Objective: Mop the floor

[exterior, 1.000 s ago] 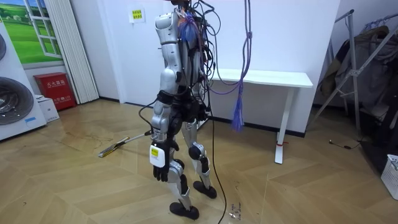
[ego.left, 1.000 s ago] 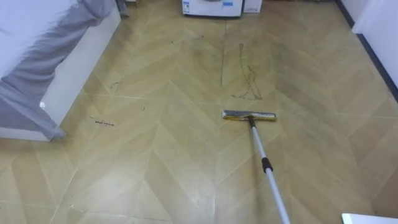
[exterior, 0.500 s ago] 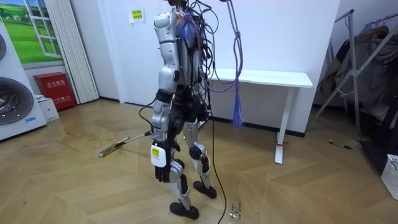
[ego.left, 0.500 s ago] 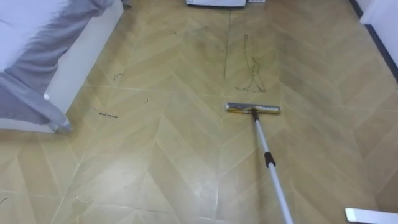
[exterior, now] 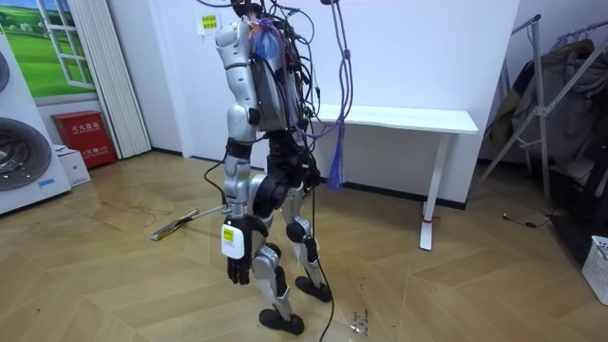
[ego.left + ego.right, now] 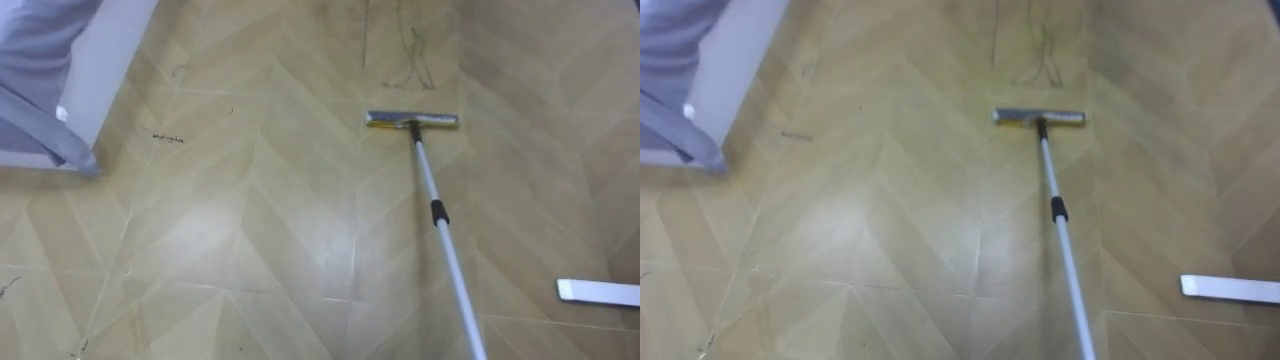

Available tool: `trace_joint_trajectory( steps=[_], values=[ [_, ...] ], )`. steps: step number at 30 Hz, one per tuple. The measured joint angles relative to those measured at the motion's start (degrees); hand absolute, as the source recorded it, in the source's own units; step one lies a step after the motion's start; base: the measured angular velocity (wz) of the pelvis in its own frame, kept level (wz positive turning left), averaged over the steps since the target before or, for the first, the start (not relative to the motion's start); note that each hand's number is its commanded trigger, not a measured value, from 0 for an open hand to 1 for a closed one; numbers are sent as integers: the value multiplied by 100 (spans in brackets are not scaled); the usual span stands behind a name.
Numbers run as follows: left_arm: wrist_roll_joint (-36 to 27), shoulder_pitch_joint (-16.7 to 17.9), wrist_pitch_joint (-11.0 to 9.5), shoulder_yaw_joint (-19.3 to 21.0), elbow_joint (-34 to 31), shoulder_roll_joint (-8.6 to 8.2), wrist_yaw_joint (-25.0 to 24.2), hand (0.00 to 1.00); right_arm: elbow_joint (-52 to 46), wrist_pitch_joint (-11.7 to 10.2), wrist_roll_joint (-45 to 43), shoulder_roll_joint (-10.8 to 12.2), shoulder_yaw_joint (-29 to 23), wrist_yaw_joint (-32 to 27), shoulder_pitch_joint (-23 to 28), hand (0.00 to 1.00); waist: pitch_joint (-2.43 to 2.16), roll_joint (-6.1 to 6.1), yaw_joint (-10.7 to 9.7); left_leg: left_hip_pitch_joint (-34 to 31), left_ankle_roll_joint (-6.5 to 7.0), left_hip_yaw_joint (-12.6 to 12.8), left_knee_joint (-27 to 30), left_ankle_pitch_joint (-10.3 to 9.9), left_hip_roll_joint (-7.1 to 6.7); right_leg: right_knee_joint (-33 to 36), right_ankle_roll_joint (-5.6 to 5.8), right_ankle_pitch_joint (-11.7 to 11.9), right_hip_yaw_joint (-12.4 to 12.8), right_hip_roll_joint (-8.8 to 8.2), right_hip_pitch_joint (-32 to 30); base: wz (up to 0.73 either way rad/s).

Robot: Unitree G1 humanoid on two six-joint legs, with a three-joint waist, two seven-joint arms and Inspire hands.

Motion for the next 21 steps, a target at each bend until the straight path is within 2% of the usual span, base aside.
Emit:
trace_joint_trajectory(
  steps=[4,5,6,7,8,10,13,15,16,17,18,19,20,21],
  values=[
    [-238,-28,-74,-4,88,-27,200,0,48,-1,284,-13,117,-135,-9,100,15,-25,26,-638,23,-13,416,-24,8,544,-59,-177,-5,-78,-647,10],
    [-320,-27,-73,-4,125,-44,264,0,112,-2,430,-17,187,-162,-10,100,18,2,31,-848,32,-45,562,-92,5,702,-71,-307,6,-88,-828,8],
    [-429,-23,-73,-5,167,-74,354,0,149,-2,539,-12,193,-193,-7,100,43,46,49,-1028,23,-80,758,-131,-11,907,-84,-401,48,-101,-1039,9],
    [-458,-21,-68,-1,193,-92,393,0,168,-2,584,-11,193,-200,-2,100,36,70,50,-1110,16,-99,843,-143,-24,1013,-81,-459,84,-103,-1145,8],
    [-462,-5,-48,0,207,-121,412,0,179,-3,641,-12,193,-211,12,100,20,92,63,-1234,6,-114,966,-151,-75,1254,-102,-557,123,-166,-1318,12],
    [-518,0,-23,3,241,-137,438,0,193,-8,788,-8,203,-272,28,100,16,101,106,-1369,-6,-113,1165,-157,-164,1671,-120,-706,133,-290,-1514,18],
    [-745,-68,-51,-1,265,-128,591,0,389,-21,967,19,232,-402,-114,100,-8,119,208,-1677,-98,-114,1694,-253,-198,2314,-262,-960,173,-400,-1831,11],
    [-852,-108,-65,-11,311,-123,662,0,471,-35,1045,14,233,-457,-375,100,-16,98,260,-1868,-172,-87,2058,-309,-183,2687,-405,-1115,167,-446,-2039,-4],
    [-983,-120,-70,-26,325,-123,677,0,568,-73,1065,3,232,-466,-563,100,-14,12,335,-2028,-231,-70,2360,-336,-167,2965,-519,-1242,161,-503,-2187,-10],
    [-1156,-103,-79,-146,330,-116,732,0,632,-32,1063,-33,238,-478,-771,100,-3,-5,393,-2294,-328,4,3062,-292,-72,3258,-568,-1384,159,-519,-2291,-26],
    [-1305,-84,-108,-232,318,-107,760,0,636,-47,1063,-83,262,-453,-952,100,-12,-69,502,-2503,-429,120,3944,-215,50,3540,-586,-1523,244,-495,-2404,-44],
    [-1496,-20,-133,-251,319,-88,775,0,639,-67,1113,-157,334,-366,-1231,100,-26,-120,624,-2697,-450,172,4483,-25,145,3764,-592,-1604,380,-429,-2515,-47],
    [-1608,10,-138,-276,330,-80,780,0,637,-107,1159,-205,371,-322,-1355,100,-16,-137,657,-2795,-476,180,4597,116,169,3841,-586,-1634,420,-392,-2564,-36],
    [-1796,23,-188,-287,320,-34,781,0,669,-235,1313,-276,469,-246,-1567,100,45,-234,740,-2943,-519,204,4811,393,175,3954,-552,-1687,526,-340,-2605,-11]
  ],
)
